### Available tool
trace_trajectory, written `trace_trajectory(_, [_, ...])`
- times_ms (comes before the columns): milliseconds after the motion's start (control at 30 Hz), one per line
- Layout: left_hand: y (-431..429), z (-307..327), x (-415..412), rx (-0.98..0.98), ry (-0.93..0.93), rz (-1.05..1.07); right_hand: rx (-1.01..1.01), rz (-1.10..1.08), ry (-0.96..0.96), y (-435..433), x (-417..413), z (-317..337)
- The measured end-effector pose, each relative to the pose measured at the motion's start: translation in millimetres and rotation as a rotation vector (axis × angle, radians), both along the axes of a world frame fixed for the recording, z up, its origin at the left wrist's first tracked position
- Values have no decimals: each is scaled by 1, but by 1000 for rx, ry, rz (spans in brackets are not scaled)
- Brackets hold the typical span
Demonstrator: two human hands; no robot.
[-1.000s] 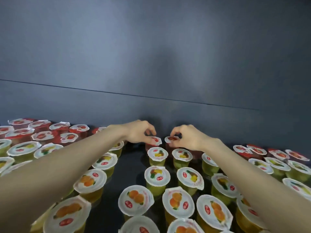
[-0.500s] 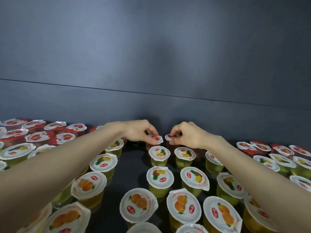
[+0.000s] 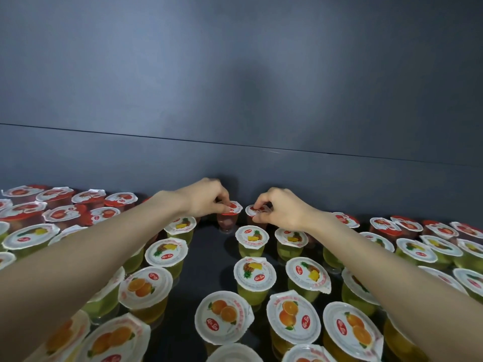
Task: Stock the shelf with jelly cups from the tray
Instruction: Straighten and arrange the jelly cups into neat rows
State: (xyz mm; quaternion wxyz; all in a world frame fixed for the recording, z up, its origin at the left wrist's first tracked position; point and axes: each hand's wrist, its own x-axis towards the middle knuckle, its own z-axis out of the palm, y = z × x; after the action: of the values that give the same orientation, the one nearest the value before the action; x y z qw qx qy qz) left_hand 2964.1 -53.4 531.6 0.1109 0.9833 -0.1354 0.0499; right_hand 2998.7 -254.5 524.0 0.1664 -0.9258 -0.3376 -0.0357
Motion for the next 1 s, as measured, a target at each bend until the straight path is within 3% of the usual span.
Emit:
trace_trajectory(533, [12,0,7,-11,76,26,10,-16,-20,6,-5,-1])
trace_trajectory(1000, [9,-7,2,-39,-7,62,12,-10,-24,7,-8,0])
